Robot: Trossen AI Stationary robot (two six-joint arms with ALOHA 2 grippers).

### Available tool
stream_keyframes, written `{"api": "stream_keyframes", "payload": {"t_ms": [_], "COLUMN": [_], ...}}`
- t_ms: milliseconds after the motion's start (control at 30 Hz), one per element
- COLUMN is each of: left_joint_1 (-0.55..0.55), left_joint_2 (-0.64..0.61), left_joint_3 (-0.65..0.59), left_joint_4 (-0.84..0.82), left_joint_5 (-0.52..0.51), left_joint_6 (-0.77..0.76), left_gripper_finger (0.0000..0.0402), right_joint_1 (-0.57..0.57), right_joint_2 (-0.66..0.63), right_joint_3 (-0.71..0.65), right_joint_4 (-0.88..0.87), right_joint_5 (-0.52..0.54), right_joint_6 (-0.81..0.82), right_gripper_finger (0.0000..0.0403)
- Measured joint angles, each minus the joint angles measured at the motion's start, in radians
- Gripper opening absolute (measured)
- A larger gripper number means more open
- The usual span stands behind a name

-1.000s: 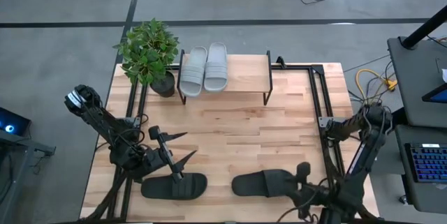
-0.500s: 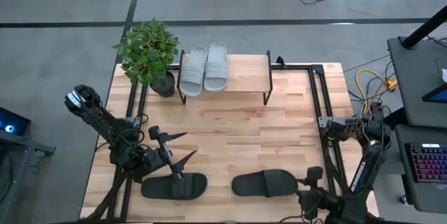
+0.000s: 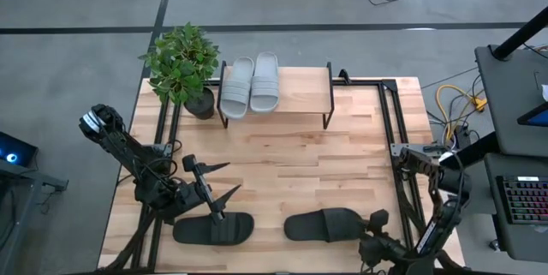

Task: Pick and place slides into the shelf
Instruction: Put the right black slipper on the shelf

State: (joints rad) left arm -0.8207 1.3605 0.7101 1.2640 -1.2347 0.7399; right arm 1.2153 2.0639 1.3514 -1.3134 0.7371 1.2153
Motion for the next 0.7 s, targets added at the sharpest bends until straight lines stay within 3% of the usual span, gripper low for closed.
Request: {"api": "stream_keyframes", "payload": {"t_ms": [167, 500, 700], "left_joint_1": [0.0, 0.0, 0.0], "left_joint_2": [0.0, 0.0, 0.0], "left_joint_3": [0.0, -0.001, -0.001], "left_joint_4": [0.0, -0.001, -0.001], "left_joint_5": [0.0, 0.0, 0.0], "left_joint_6": [0.0, -0.001, -0.002], "left_gripper_finger": [0.0283, 0.0283, 0.0283], "right_joint_1": [-0.001, -0.003, -0.007], "right_joint_2": [0.029, 0.024, 0.024], "right_joint_3": [0.0, -0.002, -0.005], "right_joint_4": [0.006, 0.024, 0.113], "right_joint_5": [0.075, 0.014, 0.095], "right_joint_6": [-0.005, -0.03, -0.057], "right_gripper_finger": [0.0174, 0.0171, 0.0166]}}
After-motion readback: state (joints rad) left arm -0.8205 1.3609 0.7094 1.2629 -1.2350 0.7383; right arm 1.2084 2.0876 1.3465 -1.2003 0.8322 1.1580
